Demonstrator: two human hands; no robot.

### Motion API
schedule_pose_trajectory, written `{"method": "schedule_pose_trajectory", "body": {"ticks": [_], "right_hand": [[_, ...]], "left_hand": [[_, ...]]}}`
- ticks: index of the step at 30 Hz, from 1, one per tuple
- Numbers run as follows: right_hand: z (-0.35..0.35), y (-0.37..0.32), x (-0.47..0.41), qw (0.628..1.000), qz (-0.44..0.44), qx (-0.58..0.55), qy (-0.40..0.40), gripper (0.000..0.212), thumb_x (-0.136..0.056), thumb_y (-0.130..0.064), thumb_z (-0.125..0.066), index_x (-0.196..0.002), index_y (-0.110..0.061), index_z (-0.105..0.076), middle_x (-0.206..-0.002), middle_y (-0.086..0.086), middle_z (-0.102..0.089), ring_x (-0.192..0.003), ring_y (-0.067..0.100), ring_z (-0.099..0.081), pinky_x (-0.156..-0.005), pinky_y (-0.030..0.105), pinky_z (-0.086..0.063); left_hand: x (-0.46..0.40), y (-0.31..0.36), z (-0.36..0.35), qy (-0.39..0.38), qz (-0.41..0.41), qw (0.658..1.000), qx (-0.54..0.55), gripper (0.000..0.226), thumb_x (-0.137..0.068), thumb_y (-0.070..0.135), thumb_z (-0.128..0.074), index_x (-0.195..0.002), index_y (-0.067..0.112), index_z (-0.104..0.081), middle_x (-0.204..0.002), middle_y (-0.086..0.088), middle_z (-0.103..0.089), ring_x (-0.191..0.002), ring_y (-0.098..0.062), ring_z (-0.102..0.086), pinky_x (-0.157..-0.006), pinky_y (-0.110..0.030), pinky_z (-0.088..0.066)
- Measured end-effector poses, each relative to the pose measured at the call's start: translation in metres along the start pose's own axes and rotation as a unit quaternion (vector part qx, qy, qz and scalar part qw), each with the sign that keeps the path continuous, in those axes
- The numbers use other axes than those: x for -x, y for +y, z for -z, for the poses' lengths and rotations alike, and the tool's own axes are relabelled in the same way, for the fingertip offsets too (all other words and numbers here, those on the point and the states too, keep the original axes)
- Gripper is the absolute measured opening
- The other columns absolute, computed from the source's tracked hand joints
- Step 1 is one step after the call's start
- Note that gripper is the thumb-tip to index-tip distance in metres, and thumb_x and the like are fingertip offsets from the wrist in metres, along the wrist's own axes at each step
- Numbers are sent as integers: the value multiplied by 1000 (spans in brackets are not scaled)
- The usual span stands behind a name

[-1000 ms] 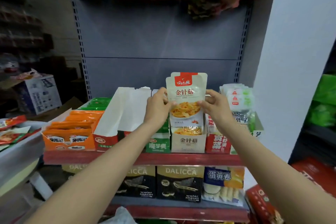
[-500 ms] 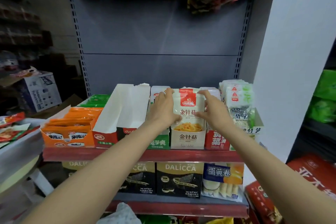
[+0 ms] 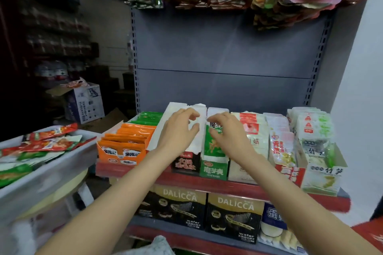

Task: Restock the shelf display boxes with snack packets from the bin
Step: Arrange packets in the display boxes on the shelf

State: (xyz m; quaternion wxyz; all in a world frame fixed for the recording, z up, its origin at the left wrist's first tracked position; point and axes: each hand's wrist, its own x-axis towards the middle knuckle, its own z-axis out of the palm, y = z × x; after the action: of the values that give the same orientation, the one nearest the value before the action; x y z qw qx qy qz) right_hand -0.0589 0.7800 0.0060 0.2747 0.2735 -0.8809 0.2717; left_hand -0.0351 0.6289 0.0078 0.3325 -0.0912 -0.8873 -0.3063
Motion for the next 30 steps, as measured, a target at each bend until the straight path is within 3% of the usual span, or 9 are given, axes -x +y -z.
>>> {"method": "schedule_pose_trajectory", "body": {"ticks": [3,7,12,14,17,20,23,26,30], "right_hand": [[-46,-51,-15,996,39,-62,-45,29,-91,-15,-52,-119,-14,-60,-117,4,-56,-114,19,-48,-94,26,-36],[-112,-129,-34,985,91,-106,-100,29,-88,-12,-54,-115,-12,-63,-118,7,-60,-113,22,-51,-92,28,-36],[-198,-217,-53,962,134,-141,-189,25,-85,-9,-54,-109,-5,-62,-111,15,-58,-107,30,-52,-86,34,-39],[-228,-245,-61,953,135,-149,-226,31,-86,-9,-54,-116,-5,-58,-118,14,-56,-111,29,-51,-88,35,-40],[-270,-274,-70,933,146,-170,-282,39,-86,-12,-58,-124,-8,-54,-124,11,-56,-116,28,-52,-92,36,-42],[-307,-298,-77,918,155,-158,-328,49,-88,-22,-60,-134,-13,-47,-135,9,-50,-125,27,-45,-99,36,-41],[-329,-322,-80,883,192,-134,-406,68,-86,-35,-66,-144,-16,-35,-148,6,-36,-135,24,-33,-108,34,-31],[-341,-342,-80,835,239,-84,-488,82,-81,-40,-70,-147,-18,-28,-152,4,-29,-139,23,-29,-110,34,-28],[-355,-356,-83,839,288,-11,-462,62,-86,-28,-67,-141,-17,-42,-136,8,-51,-121,27,-49,-98,36,-42]], "left_hand": [[22,-46,51,33,65,997,-4,14,-89,17,-55,-101,22,-61,-84,10,-60,-80,-10,-57,-73,-30,-48],[59,-117,127,82,143,985,-59,11,-87,16,-58,-92,25,-61,-79,7,-62,-73,-6,-56,-64,-20,-46],[105,-210,219,107,253,954,-119,12,-85,8,-59,-90,18,-64,-80,-10,-69,-77,-27,-65,-73,-38,-52],[122,-244,248,84,299,935,-171,14,-86,10,-59,-99,10,-65,-96,-15,-70,-92,-30,-64,-80,-38,-49],[144,-284,281,5,345,907,-242,39,-87,22,-64,-122,7,-58,-126,-11,-59,-115,-27,-54,-93,-34,-43],[161,-306,305,-76,397,868,-290,67,-81,44,-67,-135,11,-46,-137,-9,-49,-122,-26,-48,-95,-33,-42],[170,-320,322,-146,420,852,-278,81,-78,54,-66,-140,10,-38,-144,-9,-41,-126,-26,-44,-99,-31,-40],[175,-327,329,-178,439,839,-267,83,-81,57,-61,-144,11,-34,-148,-8,-35,-131,-26,-38,-104,-31,-36],[182,-336,334,-120,441,857,-237,55,-89,46,-57,-130,9,-53,-132,-12,-54,-117,-28,-52,-94,-37,-45]]}}
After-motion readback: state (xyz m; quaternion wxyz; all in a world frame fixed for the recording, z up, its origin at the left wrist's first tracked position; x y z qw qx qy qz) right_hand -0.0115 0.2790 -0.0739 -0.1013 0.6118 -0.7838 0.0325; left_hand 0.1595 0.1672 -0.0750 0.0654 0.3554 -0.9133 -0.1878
